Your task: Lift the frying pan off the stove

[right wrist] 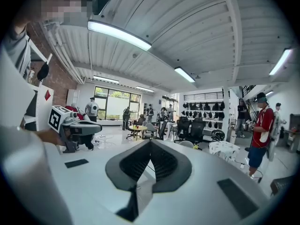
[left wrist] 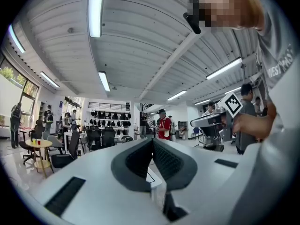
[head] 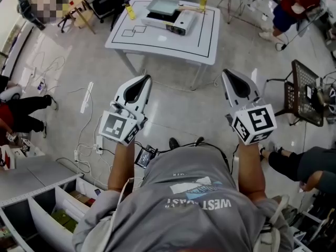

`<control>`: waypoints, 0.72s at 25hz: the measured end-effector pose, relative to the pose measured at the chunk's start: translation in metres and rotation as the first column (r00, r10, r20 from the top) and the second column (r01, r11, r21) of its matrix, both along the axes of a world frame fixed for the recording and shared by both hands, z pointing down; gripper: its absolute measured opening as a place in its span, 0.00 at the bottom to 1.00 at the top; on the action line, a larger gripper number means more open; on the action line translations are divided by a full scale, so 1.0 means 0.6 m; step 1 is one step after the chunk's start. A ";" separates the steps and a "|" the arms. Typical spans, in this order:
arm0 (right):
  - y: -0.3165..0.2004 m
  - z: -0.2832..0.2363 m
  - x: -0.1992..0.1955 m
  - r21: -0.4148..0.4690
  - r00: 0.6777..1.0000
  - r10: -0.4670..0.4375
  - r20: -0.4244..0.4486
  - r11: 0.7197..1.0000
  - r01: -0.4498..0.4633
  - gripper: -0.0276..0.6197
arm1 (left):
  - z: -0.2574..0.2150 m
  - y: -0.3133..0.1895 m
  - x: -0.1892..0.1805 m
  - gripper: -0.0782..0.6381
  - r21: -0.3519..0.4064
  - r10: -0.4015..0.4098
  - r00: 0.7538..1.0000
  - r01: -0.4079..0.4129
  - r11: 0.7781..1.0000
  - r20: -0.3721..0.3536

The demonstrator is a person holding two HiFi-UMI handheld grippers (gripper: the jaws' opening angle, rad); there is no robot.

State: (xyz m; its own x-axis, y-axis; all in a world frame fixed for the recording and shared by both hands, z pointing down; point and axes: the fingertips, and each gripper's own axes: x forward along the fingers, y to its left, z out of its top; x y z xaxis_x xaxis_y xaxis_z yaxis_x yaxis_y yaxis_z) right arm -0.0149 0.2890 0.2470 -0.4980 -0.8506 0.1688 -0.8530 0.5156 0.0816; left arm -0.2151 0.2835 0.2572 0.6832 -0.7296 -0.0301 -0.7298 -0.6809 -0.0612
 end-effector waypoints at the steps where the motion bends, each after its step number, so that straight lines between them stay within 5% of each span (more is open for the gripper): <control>1: -0.004 0.001 0.000 -0.003 1.000 0.004 0.001 1.000 -0.004 0.06 | 0.001 -0.004 -0.001 0.11 -0.003 0.002 1.000 -0.002 1.000 -0.001; 18: -0.132 0.022 0.010 -0.035 0.998 -0.067 0.021 0.997 0.068 0.06 | 0.014 -0.099 0.002 0.11 -0.030 -0.073 0.997 0.074 0.997 0.020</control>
State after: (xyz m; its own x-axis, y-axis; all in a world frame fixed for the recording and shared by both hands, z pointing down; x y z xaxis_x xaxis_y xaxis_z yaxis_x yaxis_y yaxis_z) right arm -0.0090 0.2099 0.2603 -0.5576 -0.8085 0.1879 -0.8173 0.5744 0.0460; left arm -0.2138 0.2241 0.2658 0.6278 -0.7784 0.0053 -0.7770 -0.6270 -0.0552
